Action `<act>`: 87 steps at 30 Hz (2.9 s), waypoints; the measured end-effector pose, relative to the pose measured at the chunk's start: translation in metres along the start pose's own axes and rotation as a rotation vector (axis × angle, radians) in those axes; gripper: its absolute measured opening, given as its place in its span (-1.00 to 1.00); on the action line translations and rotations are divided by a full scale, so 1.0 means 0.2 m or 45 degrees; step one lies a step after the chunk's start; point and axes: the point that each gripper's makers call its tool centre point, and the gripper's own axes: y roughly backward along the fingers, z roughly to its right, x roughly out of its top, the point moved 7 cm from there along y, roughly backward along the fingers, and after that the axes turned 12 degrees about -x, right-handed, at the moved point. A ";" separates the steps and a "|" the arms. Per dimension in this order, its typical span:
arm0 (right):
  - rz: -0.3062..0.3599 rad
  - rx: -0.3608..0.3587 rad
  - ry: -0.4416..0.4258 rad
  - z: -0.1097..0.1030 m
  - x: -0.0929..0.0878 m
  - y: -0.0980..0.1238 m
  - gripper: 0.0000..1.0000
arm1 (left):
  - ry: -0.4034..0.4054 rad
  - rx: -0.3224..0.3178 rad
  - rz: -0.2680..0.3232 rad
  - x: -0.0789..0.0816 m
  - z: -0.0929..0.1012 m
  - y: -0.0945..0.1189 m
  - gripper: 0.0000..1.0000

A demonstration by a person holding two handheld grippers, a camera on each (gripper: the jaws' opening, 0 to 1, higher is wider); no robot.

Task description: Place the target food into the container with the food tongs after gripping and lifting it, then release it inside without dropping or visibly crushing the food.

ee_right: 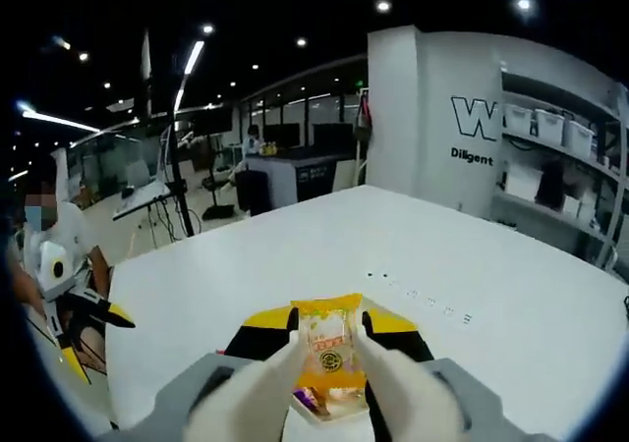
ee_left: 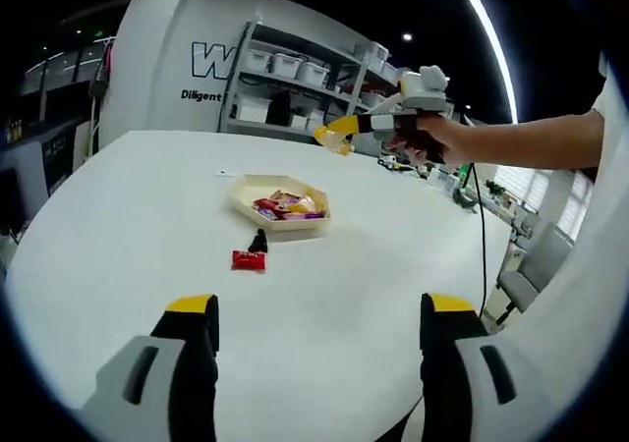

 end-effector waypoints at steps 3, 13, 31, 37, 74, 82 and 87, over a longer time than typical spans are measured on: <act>0.005 -0.011 0.011 0.01 0.00 -0.01 -0.60 | 0.005 0.004 0.002 0.00 0.00 0.01 0.65; 0.017 -0.018 0.004 -0.01 0.02 0.00 -0.57 | 0.012 0.011 0.010 -0.01 -0.01 0.02 0.66; 0.043 -0.039 -0.003 0.03 0.03 -0.01 -0.56 | 0.012 0.012 0.011 0.00 -0.01 0.02 0.66; 0.038 -0.039 -0.005 0.02 0.02 0.00 -0.56 | 0.014 0.015 0.015 0.00 -0.02 0.02 0.66; -0.124 0.053 -0.074 -0.18 -0.32 0.04 -0.56 | 0.016 0.025 -0.002 -0.04 -0.01 0.09 0.65; -0.183 0.099 -0.072 -0.27 -0.43 0.07 -0.56 | 0.025 0.022 -0.011 -0.07 0.01 0.10 0.65; -0.222 0.131 -0.075 -0.34 -0.50 0.07 -0.56 | 0.031 0.024 -0.012 -0.08 0.02 0.10 0.64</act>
